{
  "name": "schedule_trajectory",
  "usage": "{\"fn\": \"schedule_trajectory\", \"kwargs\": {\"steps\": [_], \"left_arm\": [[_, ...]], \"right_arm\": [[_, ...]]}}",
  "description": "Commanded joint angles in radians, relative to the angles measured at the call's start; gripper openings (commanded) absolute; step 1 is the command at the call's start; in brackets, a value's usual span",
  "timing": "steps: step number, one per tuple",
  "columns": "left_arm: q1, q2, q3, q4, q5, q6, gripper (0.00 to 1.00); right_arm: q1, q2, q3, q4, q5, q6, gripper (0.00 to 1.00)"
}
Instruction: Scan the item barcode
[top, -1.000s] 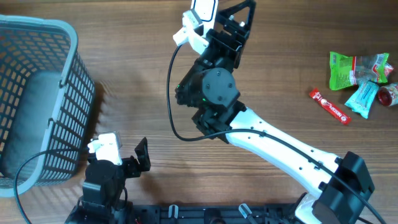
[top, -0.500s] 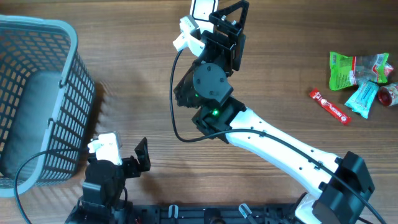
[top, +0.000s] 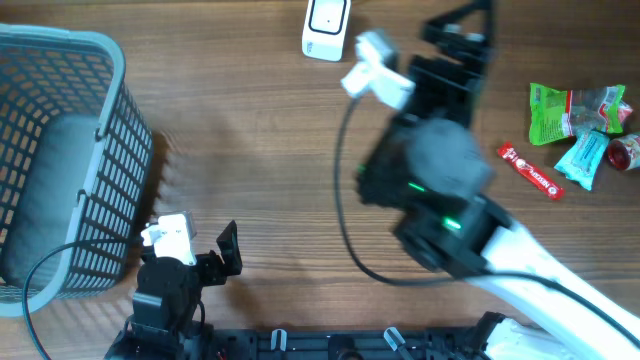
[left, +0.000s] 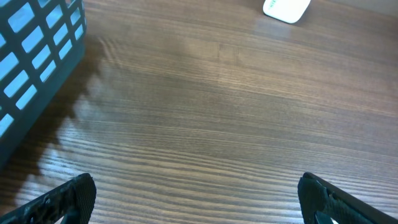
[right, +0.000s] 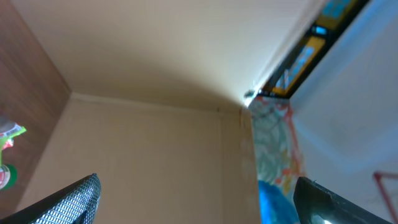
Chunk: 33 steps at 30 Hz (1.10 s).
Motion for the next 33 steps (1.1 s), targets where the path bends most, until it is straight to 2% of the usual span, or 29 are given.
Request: {"fn": "schedule_trajectory", "kwargs": {"steps": [1,5,8,11,13,14,17,21,25,28,30,33], "left_arm": [[0.005,-0.007,-0.006,0.002,0.005,-0.005,1.0],[0.005,-0.007,-0.006,0.002,0.005,-0.005,1.0],[0.005,-0.007,-0.006,0.002,0.005,-0.005,1.0],[0.005,-0.007,-0.006,0.002,0.005,-0.005,1.0],[0.005,-0.007,-0.006,0.002,0.005,-0.005,1.0],[0.005,-0.007,-0.006,0.002,0.005,-0.005,1.0],[0.005,-0.007,-0.006,0.002,0.005,-0.005,1.0],[0.005,-0.007,-0.006,0.002,0.005,-0.005,1.0],[0.005,-0.007,-0.006,0.002,0.005,-0.005,1.0],[0.005,-0.007,-0.006,0.002,0.005,-0.005,1.0],[0.005,-0.007,-0.006,0.002,0.005,-0.005,1.0],[0.005,-0.007,-0.006,0.002,0.005,-0.005,1.0]], "right_arm": [[-0.015,-0.1,0.012,-0.011,0.006,-0.042,1.0],[-0.079,-0.185,0.012,-0.012,-0.02,-0.041,1.0],[-0.161,-0.236,0.009,-0.022,-0.209,0.06,1.0],[-0.23,-0.293,0.0,-0.179,-0.628,0.349,1.0],[-0.265,-0.328,-0.001,-0.353,-0.882,0.467,1.0],[-0.29,-0.351,-0.001,-0.473,-1.073,0.515,1.0],[-0.359,-0.389,-0.001,-0.731,-1.494,0.535,1.0],[-0.489,-0.402,-0.003,-0.964,-1.807,0.536,1.0],[-0.673,-0.45,-0.036,-1.106,-2.0,0.534,1.0],[-0.749,-0.538,-0.114,-1.106,-2.067,0.546,1.0],[-0.762,-0.639,-0.202,-1.067,-2.06,0.723,1.0],[-0.772,-0.784,-0.33,-0.956,-1.994,1.083,1.0]]}}
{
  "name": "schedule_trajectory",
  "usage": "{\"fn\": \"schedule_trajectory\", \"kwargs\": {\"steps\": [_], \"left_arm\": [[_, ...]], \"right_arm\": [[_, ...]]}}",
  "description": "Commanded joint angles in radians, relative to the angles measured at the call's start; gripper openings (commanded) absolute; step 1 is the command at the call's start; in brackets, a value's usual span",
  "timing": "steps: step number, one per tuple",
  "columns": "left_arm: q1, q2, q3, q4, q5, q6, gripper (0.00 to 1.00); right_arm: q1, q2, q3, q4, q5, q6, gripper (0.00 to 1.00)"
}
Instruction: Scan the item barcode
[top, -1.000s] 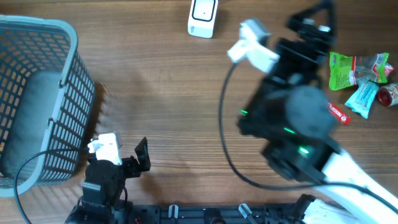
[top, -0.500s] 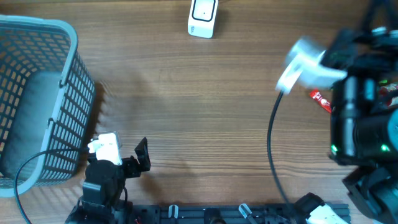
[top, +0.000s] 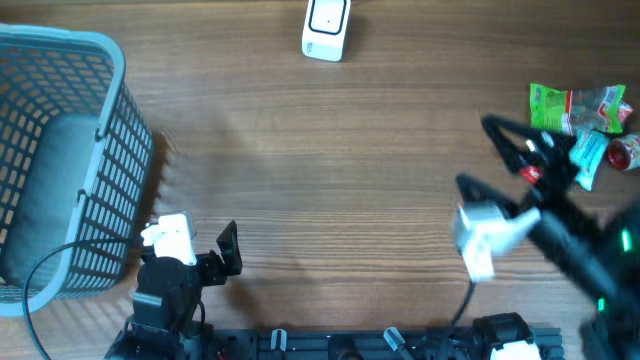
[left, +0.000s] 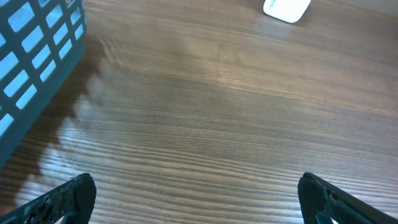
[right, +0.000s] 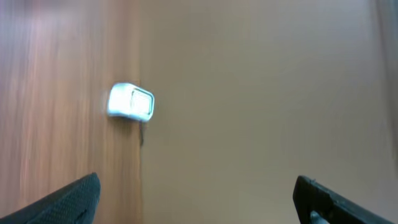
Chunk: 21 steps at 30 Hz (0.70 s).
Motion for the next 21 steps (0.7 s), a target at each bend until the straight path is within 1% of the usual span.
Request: {"fn": "schedule_trajectory", "kwargs": {"steps": [1,3,4,6,8,10,13,16,21], "left_arm": [[0.005,-0.007,-0.005,0.003,0.004,-0.005,1.0],[0.005,-0.007,-0.005,0.003,0.004,-0.005,1.0],[0.005,-0.007,-0.005,0.003,0.004,-0.005,1.0],[0.005,-0.007,-0.005,0.003,0.004,-0.005,1.0],[0.005,-0.007,-0.005,0.003,0.004,-0.005,1.0],[0.005,-0.007,-0.005,0.003,0.004,-0.005,1.0],[0.005,-0.007,-0.005,0.003,0.004,-0.005,1.0],[0.005,-0.007,-0.005,0.003,0.004,-0.005,1.0],[0.005,-0.007,-0.005,0.003,0.004,-0.005,1.0]], "right_arm": [[-0.016,-0.204,-0.162,0.092,-0.02,0.496,1.0],[-0.017,-0.302,-0.248,0.124,0.038,0.666,1.0],[-0.021,-0.348,-0.294,0.147,0.087,0.795,1.0],[-0.044,-0.453,-0.397,0.163,0.227,1.137,1.0],[-0.066,-0.518,-0.468,0.173,0.278,1.293,1.0],[-0.092,-0.582,-0.552,0.201,0.272,1.34,1.0],[-0.107,-0.674,-0.691,0.286,0.238,1.305,1.0],[-0.116,-0.67,-0.782,0.392,0.209,1.305,1.0],[-0.126,-0.672,-0.966,0.66,0.185,1.305,1.0]]}}
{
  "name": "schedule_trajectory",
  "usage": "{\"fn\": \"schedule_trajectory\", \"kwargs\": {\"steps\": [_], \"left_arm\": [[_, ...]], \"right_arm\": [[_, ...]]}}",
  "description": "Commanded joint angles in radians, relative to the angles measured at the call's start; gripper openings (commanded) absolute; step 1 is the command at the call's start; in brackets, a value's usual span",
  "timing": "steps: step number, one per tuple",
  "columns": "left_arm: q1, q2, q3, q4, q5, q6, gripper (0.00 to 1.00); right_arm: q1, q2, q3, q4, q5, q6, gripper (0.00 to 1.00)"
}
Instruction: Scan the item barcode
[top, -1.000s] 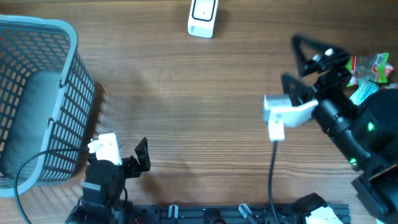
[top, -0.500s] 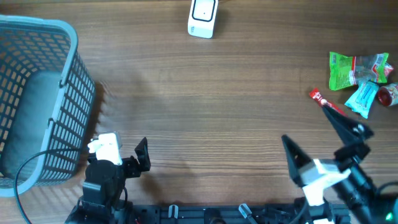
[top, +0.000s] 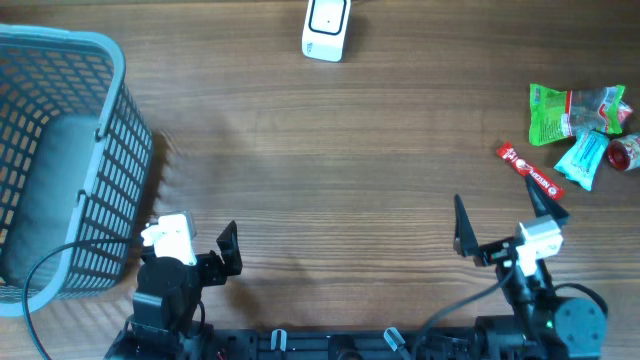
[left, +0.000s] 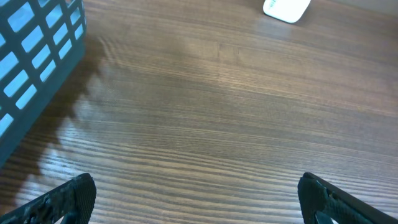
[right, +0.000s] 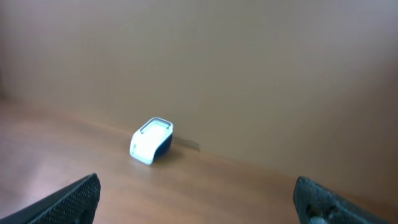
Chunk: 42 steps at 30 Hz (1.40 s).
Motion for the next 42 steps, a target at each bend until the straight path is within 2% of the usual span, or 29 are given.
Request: {"fn": "schedule_trajectory", "kwargs": {"steps": [1,4,8,17,42], "left_arm": [[0.005,-0.007,-0.005,0.002,0.004,-0.005,1.0],[0.005,-0.007,-0.005,0.002,0.004,-0.005,1.0],[0.005,-0.007,-0.005,0.002,0.004,-0.005,1.0],[0.005,-0.007,-0.005,0.002,0.004,-0.005,1.0],[0.007,-0.008,-0.005,0.002,0.004,-0.005,1.0]], "right_arm": [[-0.012,-0.017,-0.132,0.134,-0.02,0.038,1.0],[-0.012,-0.017,-0.239,0.274,-0.02,0.047,1.0],[-0.019,-0.017,-0.304,0.333,0.012,0.145,1.0],[-0.018,-0.018,-0.31,0.166,0.103,0.166,1.0],[-0.014,-0.013,-0.31,0.172,0.105,0.169,1.0]]}}
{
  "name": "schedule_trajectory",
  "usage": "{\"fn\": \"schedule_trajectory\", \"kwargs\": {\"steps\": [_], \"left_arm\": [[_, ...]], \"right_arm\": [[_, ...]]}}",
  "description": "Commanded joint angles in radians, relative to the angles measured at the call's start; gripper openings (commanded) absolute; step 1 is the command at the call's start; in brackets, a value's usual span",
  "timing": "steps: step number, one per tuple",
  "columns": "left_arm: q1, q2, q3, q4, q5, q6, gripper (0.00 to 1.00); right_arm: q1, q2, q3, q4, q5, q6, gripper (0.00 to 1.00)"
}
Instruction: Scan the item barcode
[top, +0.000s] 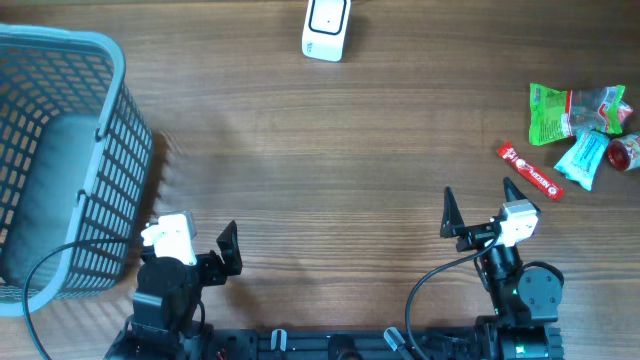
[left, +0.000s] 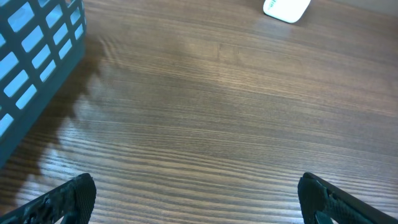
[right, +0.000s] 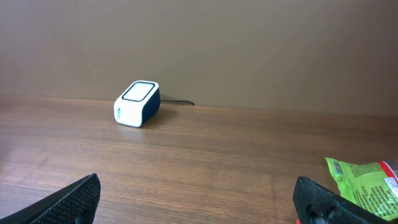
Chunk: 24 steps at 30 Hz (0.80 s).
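Note:
The white and blue barcode scanner (top: 325, 30) stands at the table's far edge, also seen in the left wrist view (left: 286, 9) and the right wrist view (right: 137, 104). A pile of snack items lies at the right: a green packet (top: 560, 110) (right: 364, 177), a red bar (top: 530, 172) and a blue packet (top: 585, 158). My right gripper (top: 482, 205) (right: 199, 199) sits open and empty at the front right, a little short of the red bar. My left gripper (top: 195, 245) (left: 199, 199) is open and empty at the front left.
A blue-grey mesh basket (top: 60, 160) (left: 37, 50) stands at the left, right beside my left arm. Bare wooden table (top: 320, 170) spans the middle. A wall rises just behind the scanner.
My right gripper has shifted slightly left and back at the front right. Its camera now looks lower over the table, with the green packet in view. The left arm has not moved.
My right arm was stretched over the table near the scanner, gripper open and its camera facing upward. Then it was by the snack pile at the right, then at the front right edge, where it now rests open. Left arm stayed still throughout.

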Motion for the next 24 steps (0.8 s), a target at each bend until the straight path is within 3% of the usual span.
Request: {"fn": "schedule_trajectory", "kwargs": {"steps": [1,3,6,9,12,15,21,24], "left_arm": [[0.009,-0.008,-0.005,0.0,-0.02,0.021,1.0],[0.023,-0.008,-0.012,0.035,-0.034,0.038,1.0],[0.057,-0.02,-0.064,0.22,-0.032,0.06,1.0],[0.124,-0.072,-0.17,0.455,0.041,0.06,1.0],[0.175,-0.135,-0.262,0.579,0.109,0.06,1.0],[0.195,-0.158,-0.313,0.637,0.117,0.064,1.0],[0.2,-0.179,-0.355,0.639,0.119,0.241,1.0],[0.2,-0.179,-0.355,0.639,0.121,0.254,1.0]], "right_arm": [[-0.001,-0.01,-0.001,0.004,0.02,0.019,1.0],[-0.001,-0.01,-0.001,0.004,0.02,0.019,1.0],[-0.001,-0.01,-0.001,0.004,0.02,0.019,1.0],[-0.001,-0.01,-0.001,0.004,0.02,0.019,1.0],[-0.001,-0.01,-0.001,0.004,0.02,0.018,1.0],[-0.001,-0.01,-0.001,0.004,0.02,0.018,1.0],[-0.001,-0.01,-0.001,0.004,0.02,0.018,1.0],[-0.001,-0.01,-0.001,0.004,0.02,0.018,1.0]]}}
